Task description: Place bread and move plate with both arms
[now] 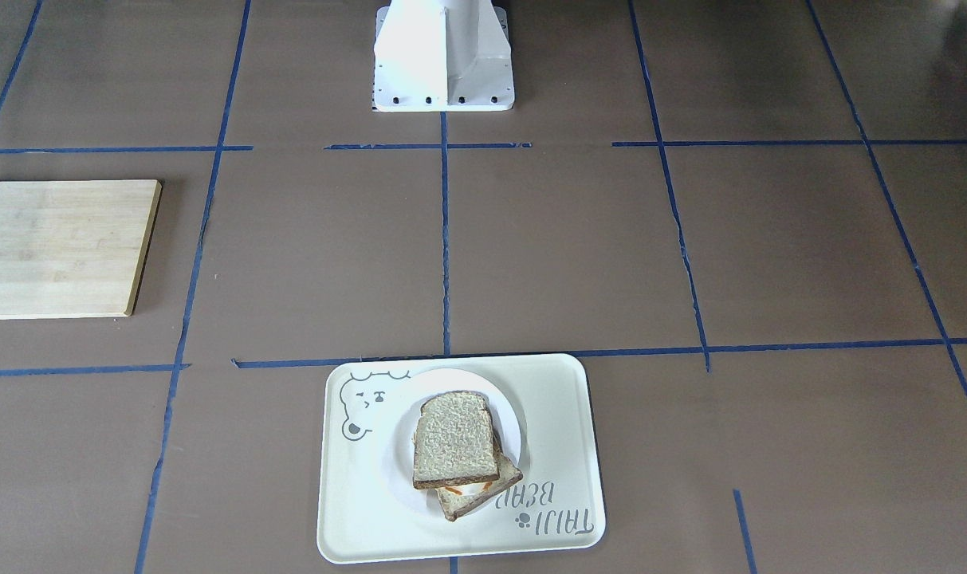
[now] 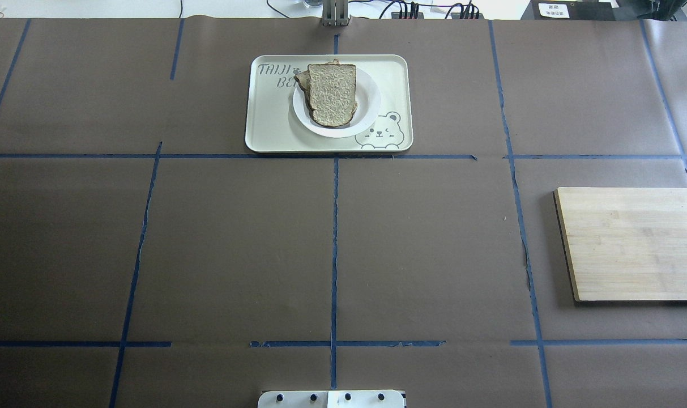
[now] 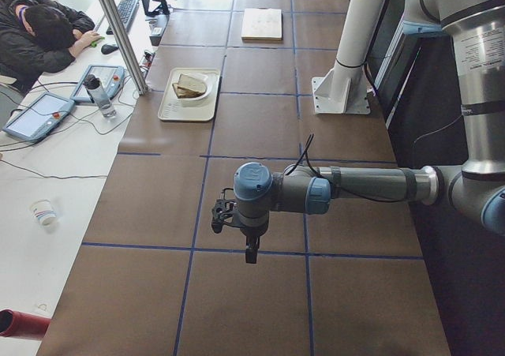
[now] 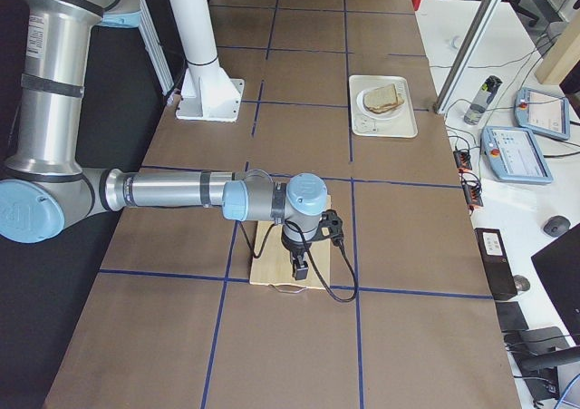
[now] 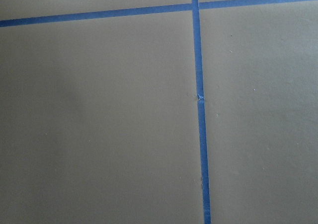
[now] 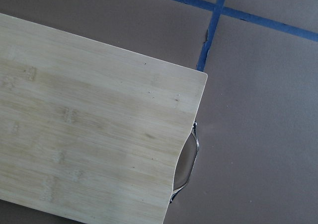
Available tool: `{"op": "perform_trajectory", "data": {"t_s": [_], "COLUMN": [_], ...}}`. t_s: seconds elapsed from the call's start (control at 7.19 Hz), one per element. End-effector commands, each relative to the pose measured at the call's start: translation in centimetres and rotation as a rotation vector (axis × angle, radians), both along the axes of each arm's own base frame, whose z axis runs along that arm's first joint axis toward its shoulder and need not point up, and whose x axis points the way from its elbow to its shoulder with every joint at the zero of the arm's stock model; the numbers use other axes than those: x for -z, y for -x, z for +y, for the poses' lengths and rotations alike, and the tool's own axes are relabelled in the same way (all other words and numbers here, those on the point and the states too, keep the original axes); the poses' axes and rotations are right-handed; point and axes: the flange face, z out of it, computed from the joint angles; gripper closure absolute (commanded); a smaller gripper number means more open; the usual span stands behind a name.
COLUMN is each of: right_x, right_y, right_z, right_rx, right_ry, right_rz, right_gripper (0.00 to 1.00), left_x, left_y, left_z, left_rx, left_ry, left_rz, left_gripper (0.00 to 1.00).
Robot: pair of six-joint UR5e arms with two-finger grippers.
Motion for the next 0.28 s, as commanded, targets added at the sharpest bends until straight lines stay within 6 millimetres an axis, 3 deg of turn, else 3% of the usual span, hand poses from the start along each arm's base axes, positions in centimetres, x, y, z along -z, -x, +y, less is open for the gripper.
{"op": "perform_trajectory", "data": {"t_s": [0.0,0.14], "right_x": [0.0,0.0], "right_y": [0.01,0.01], "right_z": [0.0,0.0], "right_rx": [0.0,0.0], "right_ry": [0.0,0.0], "right_rz": [0.0,0.0], "right_gripper": [0.0,0.0], "left_x": [-0.05,-0.04], "left_y": [0.0,-0.01], "left_z": [0.01,0.01], "left_rx": [0.0,0.0], "left_ry": [0.002,0.002], "left_rz": [0.0,0.001], "left_gripper": [0.0,0.0]}}
